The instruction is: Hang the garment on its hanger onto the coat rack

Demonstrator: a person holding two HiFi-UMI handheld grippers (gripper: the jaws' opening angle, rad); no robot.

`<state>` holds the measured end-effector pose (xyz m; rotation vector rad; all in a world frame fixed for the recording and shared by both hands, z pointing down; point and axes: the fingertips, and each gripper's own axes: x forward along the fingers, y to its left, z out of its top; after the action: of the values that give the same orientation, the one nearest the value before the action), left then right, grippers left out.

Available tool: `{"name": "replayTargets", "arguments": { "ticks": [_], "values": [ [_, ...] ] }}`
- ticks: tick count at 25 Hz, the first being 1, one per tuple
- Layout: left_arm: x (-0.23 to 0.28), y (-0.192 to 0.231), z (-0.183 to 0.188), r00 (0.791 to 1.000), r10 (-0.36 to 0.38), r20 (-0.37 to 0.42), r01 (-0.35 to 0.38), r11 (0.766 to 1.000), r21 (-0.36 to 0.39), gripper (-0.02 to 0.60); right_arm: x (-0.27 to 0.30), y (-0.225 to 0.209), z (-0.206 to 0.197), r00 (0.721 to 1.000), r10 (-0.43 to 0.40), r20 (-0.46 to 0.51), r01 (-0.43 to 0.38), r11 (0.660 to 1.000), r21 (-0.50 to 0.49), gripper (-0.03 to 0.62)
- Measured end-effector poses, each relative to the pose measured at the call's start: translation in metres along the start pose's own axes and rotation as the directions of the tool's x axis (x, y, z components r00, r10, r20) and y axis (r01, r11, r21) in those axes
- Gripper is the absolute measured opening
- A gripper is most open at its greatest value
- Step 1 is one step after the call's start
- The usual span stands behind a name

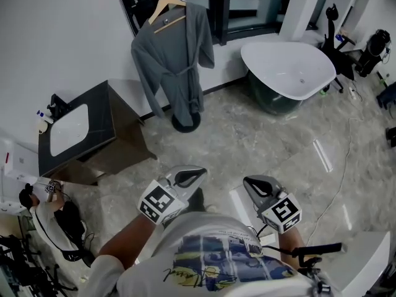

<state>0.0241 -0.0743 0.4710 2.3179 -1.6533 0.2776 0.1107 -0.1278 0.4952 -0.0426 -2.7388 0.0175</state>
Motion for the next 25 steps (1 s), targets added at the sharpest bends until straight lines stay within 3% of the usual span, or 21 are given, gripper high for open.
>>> {"name": "replayTargets", "arguments": {
  "ticks": [4, 10, 25],
  "values": [
    [0.006, -0.024, 0.002, 0.999, -0.045, 0.020, 0.046, 0.998, -0.039, 0.002, -0.004, 0.009, 0.003, 1.000, 0.009, 0.005, -0.009, 1.000, 0.006, 0.002],
    [0.001, -0.036, -0.002, 0.998, -0.057, 0.008, 0.058, 0.996, -0.061, 0.002, -0.002, 0.017, 0.007, 0.999, 0.032, 0.012, -0.032, 0.999, -0.011, 0.002],
    [0.000, -0.025, -0.016, 0.998, -0.056, -0.004, 0.055, 0.995, -0.080, 0.002, 0.011, 0.027, 0.003, 0.999, 0.046, -0.010, -0.046, 0.999, -0.026, 0.002]
  ]
}}
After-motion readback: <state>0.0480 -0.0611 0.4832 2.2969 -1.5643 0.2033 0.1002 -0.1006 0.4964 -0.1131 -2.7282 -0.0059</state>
